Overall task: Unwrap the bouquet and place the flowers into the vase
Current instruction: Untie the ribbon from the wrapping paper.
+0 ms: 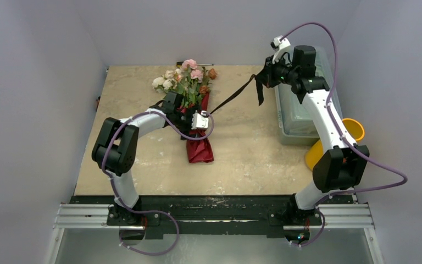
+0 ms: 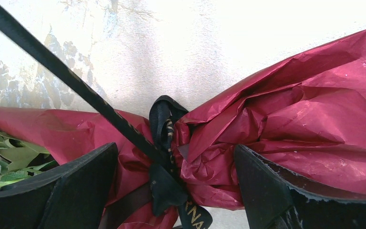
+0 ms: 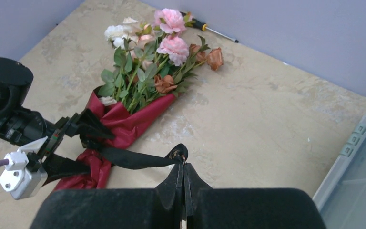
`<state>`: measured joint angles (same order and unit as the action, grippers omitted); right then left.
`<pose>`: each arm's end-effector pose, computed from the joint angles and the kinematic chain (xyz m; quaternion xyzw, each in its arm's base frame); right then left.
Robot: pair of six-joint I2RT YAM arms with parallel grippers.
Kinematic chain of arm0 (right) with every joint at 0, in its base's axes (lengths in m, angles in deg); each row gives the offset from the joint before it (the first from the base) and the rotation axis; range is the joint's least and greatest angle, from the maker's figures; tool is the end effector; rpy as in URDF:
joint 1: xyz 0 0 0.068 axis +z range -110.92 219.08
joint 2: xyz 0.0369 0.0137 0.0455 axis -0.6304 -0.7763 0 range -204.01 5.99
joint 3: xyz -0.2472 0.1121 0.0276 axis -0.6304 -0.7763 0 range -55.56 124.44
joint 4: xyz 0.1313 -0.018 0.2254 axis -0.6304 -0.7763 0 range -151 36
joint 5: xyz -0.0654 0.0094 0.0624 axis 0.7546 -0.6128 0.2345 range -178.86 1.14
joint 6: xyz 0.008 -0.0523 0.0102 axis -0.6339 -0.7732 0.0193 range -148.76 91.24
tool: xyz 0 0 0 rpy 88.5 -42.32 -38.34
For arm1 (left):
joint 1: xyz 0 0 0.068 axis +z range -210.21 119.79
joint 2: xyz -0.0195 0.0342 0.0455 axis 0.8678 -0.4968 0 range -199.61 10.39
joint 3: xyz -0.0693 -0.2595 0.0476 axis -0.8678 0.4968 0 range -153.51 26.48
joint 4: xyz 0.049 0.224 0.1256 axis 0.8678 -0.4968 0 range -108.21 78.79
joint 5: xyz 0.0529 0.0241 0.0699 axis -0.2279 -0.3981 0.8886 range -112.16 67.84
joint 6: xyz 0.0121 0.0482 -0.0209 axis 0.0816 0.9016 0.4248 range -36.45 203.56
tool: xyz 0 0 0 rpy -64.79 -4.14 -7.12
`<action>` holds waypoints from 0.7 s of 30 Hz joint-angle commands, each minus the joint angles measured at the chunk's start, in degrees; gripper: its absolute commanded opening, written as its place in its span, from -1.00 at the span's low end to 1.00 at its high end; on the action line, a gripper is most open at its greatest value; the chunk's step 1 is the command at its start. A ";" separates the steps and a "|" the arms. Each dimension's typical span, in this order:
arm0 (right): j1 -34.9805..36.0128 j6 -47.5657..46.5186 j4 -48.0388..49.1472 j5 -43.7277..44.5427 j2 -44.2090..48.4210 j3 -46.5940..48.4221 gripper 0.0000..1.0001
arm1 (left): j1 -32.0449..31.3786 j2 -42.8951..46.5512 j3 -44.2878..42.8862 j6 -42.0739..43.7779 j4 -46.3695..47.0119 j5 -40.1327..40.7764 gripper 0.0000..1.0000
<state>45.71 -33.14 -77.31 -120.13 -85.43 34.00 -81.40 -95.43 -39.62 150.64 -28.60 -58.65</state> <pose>0.3633 0.0608 0.3850 -0.2218 0.7954 0.2377 0.5116 0.3415 -0.1551 0.1709 0.6979 0.5920 -0.1717 0.3647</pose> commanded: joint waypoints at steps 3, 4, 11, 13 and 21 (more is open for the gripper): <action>-1.58 3.05 5.84 1.57 2.63 4.06 -1.00 | 2.07 -3.66 2.63 3.01 -3.80 7.86 0.85; -1.75 3.33 5.95 1.79 2.65 4.25 -1.00 | 2.11 -3.62 2.65 3.09 -3.77 7.86 0.85; -2.96 4.02 6.80 1.82 2.96 6.32 -1.00 | 2.29 -3.82 2.58 3.09 -3.88 7.69 0.85; -3.24 4.02 7.49 1.76 3.40 6.19 -1.00 | 2.38 -4.02 2.44 3.09 -4.05 7.59 0.85; -4.65 6.98 9.59 1.59 4.01 7.25 -1.00 | 2.47 -4.19 2.23 3.20 -4.47 7.55 0.86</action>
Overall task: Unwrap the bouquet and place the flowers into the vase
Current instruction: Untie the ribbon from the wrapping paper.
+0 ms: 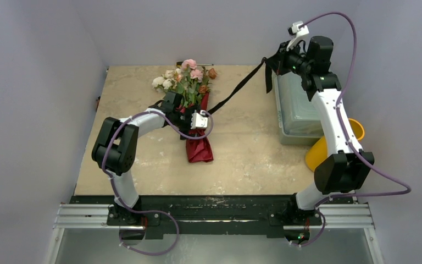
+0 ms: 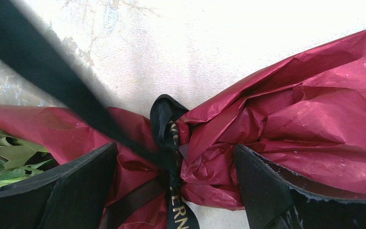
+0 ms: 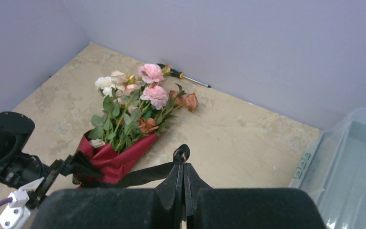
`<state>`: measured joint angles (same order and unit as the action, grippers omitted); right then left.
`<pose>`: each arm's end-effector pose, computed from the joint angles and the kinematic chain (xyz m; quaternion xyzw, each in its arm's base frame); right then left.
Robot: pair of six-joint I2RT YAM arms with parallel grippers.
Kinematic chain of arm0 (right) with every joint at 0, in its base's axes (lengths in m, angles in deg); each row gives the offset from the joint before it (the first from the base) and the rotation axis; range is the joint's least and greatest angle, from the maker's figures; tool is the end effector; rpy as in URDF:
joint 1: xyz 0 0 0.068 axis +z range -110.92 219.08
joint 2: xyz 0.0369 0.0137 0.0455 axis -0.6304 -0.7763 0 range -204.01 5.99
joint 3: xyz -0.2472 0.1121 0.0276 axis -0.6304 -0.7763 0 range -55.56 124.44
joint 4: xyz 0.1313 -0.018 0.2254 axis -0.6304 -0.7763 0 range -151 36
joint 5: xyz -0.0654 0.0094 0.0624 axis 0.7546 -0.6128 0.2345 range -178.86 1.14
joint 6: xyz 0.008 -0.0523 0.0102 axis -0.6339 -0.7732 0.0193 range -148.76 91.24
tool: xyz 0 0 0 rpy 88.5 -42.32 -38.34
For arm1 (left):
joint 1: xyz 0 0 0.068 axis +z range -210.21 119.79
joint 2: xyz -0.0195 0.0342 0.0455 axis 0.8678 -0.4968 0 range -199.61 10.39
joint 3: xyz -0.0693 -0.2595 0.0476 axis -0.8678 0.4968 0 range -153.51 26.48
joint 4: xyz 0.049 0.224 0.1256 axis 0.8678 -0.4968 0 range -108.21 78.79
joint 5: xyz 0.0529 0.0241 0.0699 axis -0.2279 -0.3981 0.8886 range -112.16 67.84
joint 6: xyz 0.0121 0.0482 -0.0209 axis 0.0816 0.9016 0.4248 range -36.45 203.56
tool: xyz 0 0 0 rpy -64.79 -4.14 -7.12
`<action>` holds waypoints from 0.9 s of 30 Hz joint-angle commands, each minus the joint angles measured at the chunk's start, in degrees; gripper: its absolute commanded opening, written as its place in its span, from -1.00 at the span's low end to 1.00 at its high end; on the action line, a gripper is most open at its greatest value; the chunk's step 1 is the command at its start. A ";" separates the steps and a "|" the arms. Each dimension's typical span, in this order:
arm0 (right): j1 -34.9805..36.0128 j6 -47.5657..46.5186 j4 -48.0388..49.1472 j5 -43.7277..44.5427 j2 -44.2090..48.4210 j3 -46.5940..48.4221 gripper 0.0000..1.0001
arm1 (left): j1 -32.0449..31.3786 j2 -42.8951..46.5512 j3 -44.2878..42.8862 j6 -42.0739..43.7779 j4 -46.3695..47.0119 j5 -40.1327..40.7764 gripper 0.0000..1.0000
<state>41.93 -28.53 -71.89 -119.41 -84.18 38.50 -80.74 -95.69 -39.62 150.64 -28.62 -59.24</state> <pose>0.3614 0.0361 0.4286 -0.1795 0.7563 0.2235 0.5881 0.3432 -0.1515 0.1695 0.6943 0.5949 -0.1752 0.3651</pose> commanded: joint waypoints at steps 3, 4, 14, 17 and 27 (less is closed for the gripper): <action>-1.07 2.49 4.55 1.37 2.63 3.08 -1.00 | 1.81 -4.15 2.12 3.18 -4.56 8.16 0.86; -1.23 2.48 4.95 1.64 2.63 3.15 -1.00 | 1.81 -4.21 2.00 3.21 -4.63 8.24 0.86; -1.63 1.55 4.36 0.19 1.58 3.46 -1.00 | 1.99 -3.68 0.81 2.38 -5.18 7.48 0.88; -1.63 1.06 2.67 -0.46 1.18 2.41 -1.00 | 2.00 -2.33 -0.99 -0.05 -5.19 5.77 0.98; 0.11 -7.39 -2.24 -2.01 -0.14 -5.41 -1.00 | 1.81 3.83 -11.50 -11.55 -5.21 -1.77 1.00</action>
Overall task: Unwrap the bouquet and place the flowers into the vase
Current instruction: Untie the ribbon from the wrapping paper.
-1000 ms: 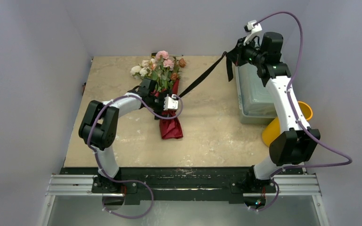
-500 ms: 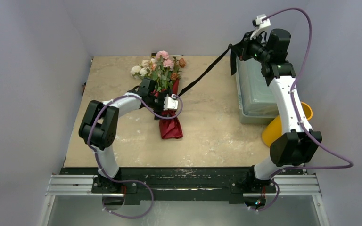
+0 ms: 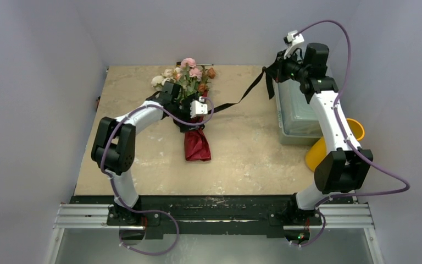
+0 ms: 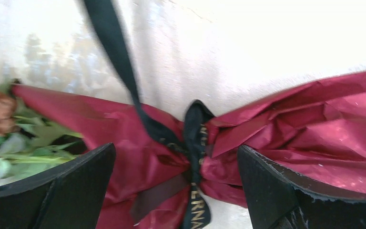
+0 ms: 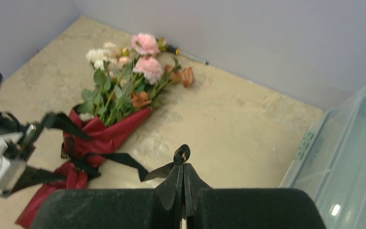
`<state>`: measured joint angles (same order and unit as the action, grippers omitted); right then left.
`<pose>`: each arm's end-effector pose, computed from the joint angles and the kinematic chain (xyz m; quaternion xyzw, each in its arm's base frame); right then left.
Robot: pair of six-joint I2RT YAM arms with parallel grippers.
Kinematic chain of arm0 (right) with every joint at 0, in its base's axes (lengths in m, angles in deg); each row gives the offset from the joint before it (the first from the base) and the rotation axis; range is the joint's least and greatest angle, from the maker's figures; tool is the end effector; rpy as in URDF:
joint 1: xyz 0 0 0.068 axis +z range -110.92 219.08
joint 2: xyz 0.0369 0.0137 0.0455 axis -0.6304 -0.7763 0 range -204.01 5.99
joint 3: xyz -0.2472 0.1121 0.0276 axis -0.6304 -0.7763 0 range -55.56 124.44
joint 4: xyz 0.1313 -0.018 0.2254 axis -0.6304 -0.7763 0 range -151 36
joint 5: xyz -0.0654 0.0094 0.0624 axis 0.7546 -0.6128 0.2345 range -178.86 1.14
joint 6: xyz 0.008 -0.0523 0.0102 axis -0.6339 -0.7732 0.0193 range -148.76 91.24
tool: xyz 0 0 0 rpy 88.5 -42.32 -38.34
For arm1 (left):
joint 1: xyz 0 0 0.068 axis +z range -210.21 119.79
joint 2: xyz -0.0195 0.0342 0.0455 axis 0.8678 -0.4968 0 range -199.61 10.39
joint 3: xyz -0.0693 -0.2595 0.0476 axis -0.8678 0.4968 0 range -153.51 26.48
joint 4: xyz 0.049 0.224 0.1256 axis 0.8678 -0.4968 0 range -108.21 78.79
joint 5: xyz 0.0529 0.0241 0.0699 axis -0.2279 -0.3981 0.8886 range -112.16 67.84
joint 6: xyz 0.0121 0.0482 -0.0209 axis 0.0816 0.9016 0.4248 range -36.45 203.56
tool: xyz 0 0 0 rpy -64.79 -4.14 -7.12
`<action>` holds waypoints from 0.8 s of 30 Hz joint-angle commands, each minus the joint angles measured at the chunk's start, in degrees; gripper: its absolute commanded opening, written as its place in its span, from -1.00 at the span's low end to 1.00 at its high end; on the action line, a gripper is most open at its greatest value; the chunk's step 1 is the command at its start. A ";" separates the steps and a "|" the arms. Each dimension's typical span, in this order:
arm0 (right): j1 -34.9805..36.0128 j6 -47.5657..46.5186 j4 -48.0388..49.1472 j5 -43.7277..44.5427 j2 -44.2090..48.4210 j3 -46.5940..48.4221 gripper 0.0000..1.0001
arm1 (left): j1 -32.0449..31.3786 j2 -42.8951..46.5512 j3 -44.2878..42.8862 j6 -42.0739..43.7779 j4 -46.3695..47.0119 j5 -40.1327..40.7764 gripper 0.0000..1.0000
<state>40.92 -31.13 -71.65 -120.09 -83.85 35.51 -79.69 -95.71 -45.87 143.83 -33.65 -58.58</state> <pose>0.3623 0.0301 0.4132 -0.1894 0.7649 0.2129 0.5777 0.3581 -0.1491 0.1956 0.6525 0.6392 -0.1840 0.3631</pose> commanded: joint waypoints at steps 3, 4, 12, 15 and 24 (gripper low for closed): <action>2.02 -6.45 -3.68 -1.08 -1.01 -3.58 -1.00 | 0.76 5.51 -7.00 -5.49 -0.82 -3.20 1.00; 2.28 -7.21 -4.49 -0.99 -1.30 -3.61 -1.00 | 0.95 6.34 -7.23 -6.58 -0.30 -3.14 1.00; 6.54 -11.32 -9.35 -0.28 -2.37 -6.10 -1.00 | 12.63 12.20 -4.12 -19.21 4.02 -6.26 0.93; 7.87 -12.00 -10.05 0.63 -2.64 -7.29 -1.00 | 17.57 15.32 1.36 -20.78 5.91 -6.72 0.84; 10.56 -14.17 -14.29 2.92 -6.91 -7.19 -0.71 | 19.49 19.96 12.39 -8.17 0.92 -6.78 0.26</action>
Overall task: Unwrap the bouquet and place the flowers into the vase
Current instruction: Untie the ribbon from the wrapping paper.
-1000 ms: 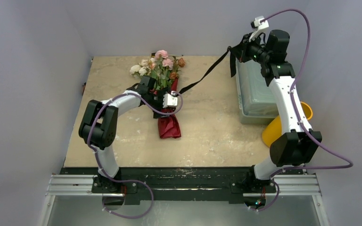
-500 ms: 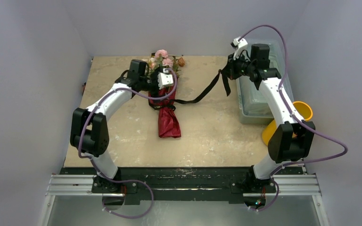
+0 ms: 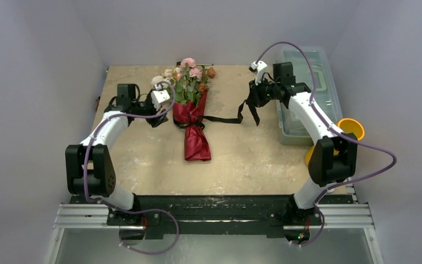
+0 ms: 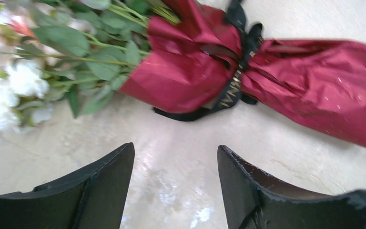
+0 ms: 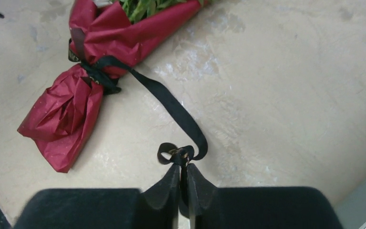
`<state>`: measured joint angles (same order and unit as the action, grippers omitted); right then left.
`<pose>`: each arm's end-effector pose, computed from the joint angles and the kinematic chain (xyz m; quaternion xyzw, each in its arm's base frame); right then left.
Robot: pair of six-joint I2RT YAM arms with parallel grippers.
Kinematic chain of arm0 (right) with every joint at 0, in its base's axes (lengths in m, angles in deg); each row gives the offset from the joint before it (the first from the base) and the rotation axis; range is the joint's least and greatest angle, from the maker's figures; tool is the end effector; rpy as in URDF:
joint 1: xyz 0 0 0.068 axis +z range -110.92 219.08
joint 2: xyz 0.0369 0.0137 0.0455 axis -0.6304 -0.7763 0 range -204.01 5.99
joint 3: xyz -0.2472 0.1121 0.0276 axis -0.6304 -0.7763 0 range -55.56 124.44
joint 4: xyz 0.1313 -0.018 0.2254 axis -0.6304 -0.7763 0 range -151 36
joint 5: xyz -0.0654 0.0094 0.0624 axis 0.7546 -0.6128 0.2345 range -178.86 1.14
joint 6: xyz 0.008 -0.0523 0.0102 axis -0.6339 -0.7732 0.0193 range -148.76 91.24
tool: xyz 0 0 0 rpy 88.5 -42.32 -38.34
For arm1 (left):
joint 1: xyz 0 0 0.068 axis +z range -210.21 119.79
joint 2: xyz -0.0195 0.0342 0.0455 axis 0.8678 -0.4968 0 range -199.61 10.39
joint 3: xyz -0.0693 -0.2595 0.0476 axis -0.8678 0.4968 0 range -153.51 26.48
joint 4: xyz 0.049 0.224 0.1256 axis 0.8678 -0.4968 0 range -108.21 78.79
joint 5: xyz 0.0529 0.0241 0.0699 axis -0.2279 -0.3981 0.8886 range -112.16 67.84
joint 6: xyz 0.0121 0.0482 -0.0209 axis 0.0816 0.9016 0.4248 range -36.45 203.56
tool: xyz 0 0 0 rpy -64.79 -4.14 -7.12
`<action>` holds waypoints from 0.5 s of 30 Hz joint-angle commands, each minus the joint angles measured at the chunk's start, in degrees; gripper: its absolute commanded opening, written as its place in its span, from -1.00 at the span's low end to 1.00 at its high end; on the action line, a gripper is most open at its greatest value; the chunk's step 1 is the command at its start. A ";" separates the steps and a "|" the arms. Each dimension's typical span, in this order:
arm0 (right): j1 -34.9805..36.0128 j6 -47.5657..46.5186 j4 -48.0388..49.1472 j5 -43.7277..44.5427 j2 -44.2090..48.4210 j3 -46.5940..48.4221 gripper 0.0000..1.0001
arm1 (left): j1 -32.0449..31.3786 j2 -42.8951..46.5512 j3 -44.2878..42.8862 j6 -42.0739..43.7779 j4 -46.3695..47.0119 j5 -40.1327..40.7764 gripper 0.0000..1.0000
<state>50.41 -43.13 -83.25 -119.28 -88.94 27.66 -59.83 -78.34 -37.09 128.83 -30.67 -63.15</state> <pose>0.3630 0.0911 0.3169 -0.3014 0.8318 0.2280 0.4066 0.3333 -0.0211 0.2567 0.4548 0.7471 -0.1576 0.4583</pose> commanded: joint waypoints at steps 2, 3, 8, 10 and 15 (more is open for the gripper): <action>1.40 -2.49 -4.21 1.63 -3.10 2.51 -0.35 | -0.38 2.40 4.81 10.72 -3.01 -1.89 0.15; 1.49 -2.49 -4.83 1.27 -3.68 3.38 -0.22 | -0.43 2.25 5.28 14.08 -4.21 -1.48 0.10; 2.15 -2.05 -5.48 0.15 -5.35 5.82 -0.03 | -3.46 2.88 10.61 22.24 -1.80 0.85 -0.01; 2.27 -1.80 -5.80 -0.28 -5.92 6.60 0.00 | -4.68 2.08 11.15 21.83 -0.12 0.87 -0.04; 2.33 -1.16 -6.15 -0.92 -6.58 7.73 0.05 | -6.53 -1.02 10.91 21.64 4.16 0.92 -0.05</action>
<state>52.49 -44.64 -88.96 -118.60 -95.98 32.36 -65.40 -77.70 -25.79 147.69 -31.98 -60.94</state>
